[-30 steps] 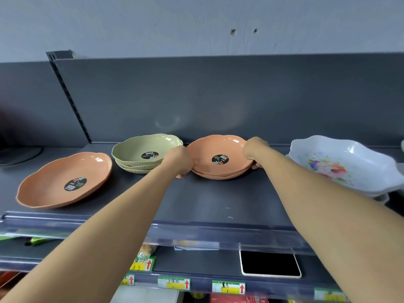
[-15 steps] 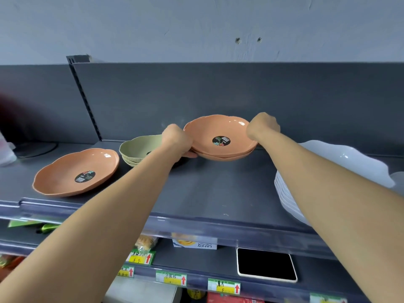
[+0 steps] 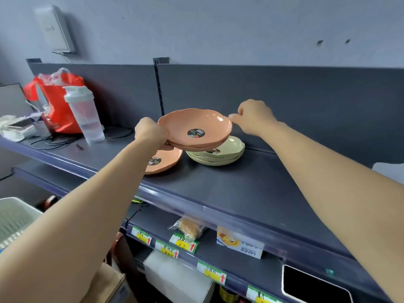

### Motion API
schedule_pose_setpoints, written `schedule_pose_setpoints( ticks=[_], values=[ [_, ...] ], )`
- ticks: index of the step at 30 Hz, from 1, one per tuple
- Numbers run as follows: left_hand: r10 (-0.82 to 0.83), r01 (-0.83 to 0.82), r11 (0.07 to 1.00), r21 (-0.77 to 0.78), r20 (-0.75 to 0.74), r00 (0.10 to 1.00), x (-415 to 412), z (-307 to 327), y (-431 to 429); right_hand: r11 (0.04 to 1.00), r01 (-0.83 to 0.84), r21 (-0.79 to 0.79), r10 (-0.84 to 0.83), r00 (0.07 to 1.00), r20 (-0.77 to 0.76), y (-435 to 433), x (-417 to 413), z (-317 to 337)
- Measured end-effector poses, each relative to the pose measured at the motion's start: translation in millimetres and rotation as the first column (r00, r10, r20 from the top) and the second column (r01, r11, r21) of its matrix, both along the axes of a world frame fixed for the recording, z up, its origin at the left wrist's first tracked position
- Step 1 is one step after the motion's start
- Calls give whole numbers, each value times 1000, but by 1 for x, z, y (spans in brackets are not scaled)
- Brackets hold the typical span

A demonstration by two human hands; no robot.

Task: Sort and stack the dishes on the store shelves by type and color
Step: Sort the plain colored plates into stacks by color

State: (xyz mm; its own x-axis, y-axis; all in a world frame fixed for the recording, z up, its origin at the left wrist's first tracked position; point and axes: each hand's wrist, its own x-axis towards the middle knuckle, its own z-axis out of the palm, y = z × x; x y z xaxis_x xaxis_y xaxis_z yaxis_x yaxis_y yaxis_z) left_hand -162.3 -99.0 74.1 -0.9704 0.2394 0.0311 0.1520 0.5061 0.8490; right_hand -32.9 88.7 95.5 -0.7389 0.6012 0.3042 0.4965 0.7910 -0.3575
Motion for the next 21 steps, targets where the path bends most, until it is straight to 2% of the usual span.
schedule_pose_setpoints(
  ticks=[5,10,21],
  values=[
    [152,-152,988,9,25,988,-32,-12,-50,983,-157,92,150,985,84,-31,-39,-3],
    [216,-214,976,-52,45,975,-50,-25,-73,971,-225,82,215,970,113,-49,-66,-9],
    [161,-152,952,-265,15,987,-66,-45,-77,972,-215,92,200,968,151,-55,-80,-20]
  ],
)
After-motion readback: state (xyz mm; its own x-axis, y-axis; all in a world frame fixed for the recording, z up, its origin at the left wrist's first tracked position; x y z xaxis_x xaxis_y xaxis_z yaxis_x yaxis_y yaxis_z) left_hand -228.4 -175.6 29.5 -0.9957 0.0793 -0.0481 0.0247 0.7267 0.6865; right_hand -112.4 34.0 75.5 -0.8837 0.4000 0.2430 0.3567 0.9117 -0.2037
